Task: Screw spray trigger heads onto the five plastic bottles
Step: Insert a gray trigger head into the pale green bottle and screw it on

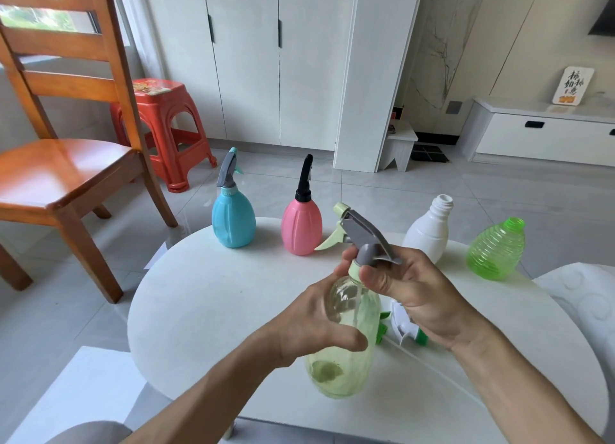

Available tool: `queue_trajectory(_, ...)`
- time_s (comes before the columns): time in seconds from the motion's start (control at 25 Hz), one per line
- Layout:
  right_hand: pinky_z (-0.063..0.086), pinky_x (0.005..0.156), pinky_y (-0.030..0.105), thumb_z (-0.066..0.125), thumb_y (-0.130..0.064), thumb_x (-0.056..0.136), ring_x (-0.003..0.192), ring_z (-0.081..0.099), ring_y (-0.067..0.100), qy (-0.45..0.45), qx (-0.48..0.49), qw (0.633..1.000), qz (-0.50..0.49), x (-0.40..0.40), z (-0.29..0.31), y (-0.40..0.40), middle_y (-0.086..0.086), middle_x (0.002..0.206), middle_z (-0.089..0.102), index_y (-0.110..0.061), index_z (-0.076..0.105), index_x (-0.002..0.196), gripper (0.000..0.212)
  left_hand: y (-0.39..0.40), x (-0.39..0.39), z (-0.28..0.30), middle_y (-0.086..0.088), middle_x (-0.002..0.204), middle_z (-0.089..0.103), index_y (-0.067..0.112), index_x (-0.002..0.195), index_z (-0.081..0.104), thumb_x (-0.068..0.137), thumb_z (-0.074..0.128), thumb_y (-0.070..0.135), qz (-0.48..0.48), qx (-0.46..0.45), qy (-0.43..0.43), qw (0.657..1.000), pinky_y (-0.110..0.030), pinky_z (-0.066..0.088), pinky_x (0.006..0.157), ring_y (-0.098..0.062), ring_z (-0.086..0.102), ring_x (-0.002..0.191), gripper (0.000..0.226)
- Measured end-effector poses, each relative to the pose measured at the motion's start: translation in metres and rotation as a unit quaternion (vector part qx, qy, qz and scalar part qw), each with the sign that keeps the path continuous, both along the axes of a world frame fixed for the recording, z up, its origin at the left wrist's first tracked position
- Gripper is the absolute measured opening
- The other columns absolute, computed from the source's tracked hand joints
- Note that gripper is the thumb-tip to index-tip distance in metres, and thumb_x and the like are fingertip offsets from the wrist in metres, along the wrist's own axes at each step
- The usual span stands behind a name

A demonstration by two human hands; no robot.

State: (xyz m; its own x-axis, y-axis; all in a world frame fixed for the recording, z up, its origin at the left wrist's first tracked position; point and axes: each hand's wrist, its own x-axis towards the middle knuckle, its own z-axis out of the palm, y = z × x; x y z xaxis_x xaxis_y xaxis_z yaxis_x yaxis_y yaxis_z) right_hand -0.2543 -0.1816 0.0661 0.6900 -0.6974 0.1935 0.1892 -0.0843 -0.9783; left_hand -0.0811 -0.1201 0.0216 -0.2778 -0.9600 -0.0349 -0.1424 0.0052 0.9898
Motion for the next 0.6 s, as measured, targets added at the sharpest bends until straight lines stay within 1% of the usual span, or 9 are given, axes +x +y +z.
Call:
queue_trajectory(0.04,0.053,0.082,0.022,0.079,-0.035,0.080,0.098,0.071,0.012,-0.003,0.005,1.000,-0.026,0.001,-0.003,0.001,-0.003,0.103,0.074,-0.011,0.071,0.088,0.027,-0.001,0.001,0.000,0.027,0.111,0.063,0.013,0.146,0.038,0.060,0.075,0.015,0.003,0.007,0.002,1.000,-0.015,0.049,0.083,0.004,0.061,0.104,0.094)
queue_trajectory(0.12,0.051,0.083,0.022,0.077,-0.028,0.080,0.096,0.070,0.013,-0.017,0.022,0.996,-0.083,0.005,-0.012,-0.001,0.001,0.099,0.075,-0.009,0.074,0.097,0.026,-0.003,-0.002,0.000,0.031,0.127,0.059,0.030,0.151,0.033,0.065,0.080,0.013,0.014,-0.001,-0.007,1.000,-0.016,0.048,0.094,0.005,0.056,0.119,0.100)
queue_trajectory(0.16,0.050,0.087,0.023,0.076,-0.026,0.080,0.098,0.070,0.015,-0.023,0.031,0.993,-0.116,0.007,-0.015,-0.002,0.004,0.099,0.075,-0.005,0.073,0.099,0.029,-0.004,-0.004,-0.001,0.028,0.136,0.054,0.040,0.151,0.030,0.066,0.085,0.019,0.034,-0.021,-0.034,0.999,-0.019,0.044,0.103,0.003,0.052,0.126,0.104)
queue_trajectory(0.2,0.049,0.089,0.025,0.075,-0.025,0.079,0.099,0.070,0.017,-0.028,0.042,0.988,-0.145,0.008,-0.018,-0.003,0.006,0.099,0.075,-0.001,0.072,0.099,0.031,-0.004,-0.008,-0.003,0.024,0.143,0.051,0.045,0.151,0.025,0.063,0.089,0.031,0.063,-0.042,-0.082,0.994,-0.023,0.041,0.108,0.001,0.048,0.131,0.110)
queue_trajectory(0.28,0.050,0.092,0.029,0.075,-0.024,0.078,0.100,0.071,0.019,-0.045,0.065,0.982,-0.170,0.009,-0.023,-0.004,0.008,0.099,0.075,-0.005,0.073,0.097,0.027,0.000,-0.015,-0.004,0.014,0.145,0.050,0.043,0.155,0.011,0.055,0.084,0.054,0.126,-0.053,-0.188,0.973,-0.027,0.042,0.106,-0.007,0.047,0.133,0.124)
queue_trajectory(0.4,0.047,0.101,0.038,0.076,-0.024,0.076,0.103,0.071,0.022,-0.071,0.088,0.976,-0.185,0.012,-0.028,-0.007,0.002,0.099,0.075,-0.016,0.074,0.090,0.016,0.002,-0.021,-0.011,0.007,0.136,0.056,0.041,0.155,-0.002,0.055,0.070,0.057,0.201,-0.081,-0.263,0.940,-0.031,0.048,0.091,-0.019,0.054,0.118,0.124)
queue_trajectory(0.44,0.046,0.102,0.039,0.076,-0.025,0.076,0.103,0.071,0.022,-0.079,0.092,0.973,-0.195,0.014,-0.030,-0.007,0.001,0.098,0.076,-0.017,0.074,0.089,0.016,0.002,-0.024,-0.012,0.008,0.141,0.052,0.039,0.155,-0.004,0.056,0.068,0.057,0.216,-0.111,-0.288,0.926,-0.033,0.047,0.094,-0.019,0.052,0.120,0.123)
queue_trajectory(0.52,0.046,0.101,0.039,0.075,-0.025,0.077,0.103,0.070,0.021,-0.097,0.111,0.966,-0.211,0.018,-0.034,-0.006,0.000,0.097,0.076,-0.017,0.075,0.090,0.015,0.004,-0.030,-0.016,0.011,0.156,0.036,0.037,0.155,-0.006,0.060,0.069,0.059,0.240,-0.159,-0.325,0.901,-0.041,0.038,0.109,-0.013,0.040,0.136,0.123)
queue_trajectory(0.6,0.044,0.105,0.041,0.075,-0.025,0.077,0.104,0.069,0.022,-0.116,0.125,0.966,-0.193,0.019,-0.036,-0.007,0.000,0.099,0.075,-0.017,0.075,0.088,0.013,0.005,-0.034,-0.021,0.010,0.164,0.018,0.041,0.151,-0.016,0.066,0.073,0.050,0.262,-0.166,-0.334,0.890,-0.046,0.030,0.115,-0.013,0.028,0.145,0.123)
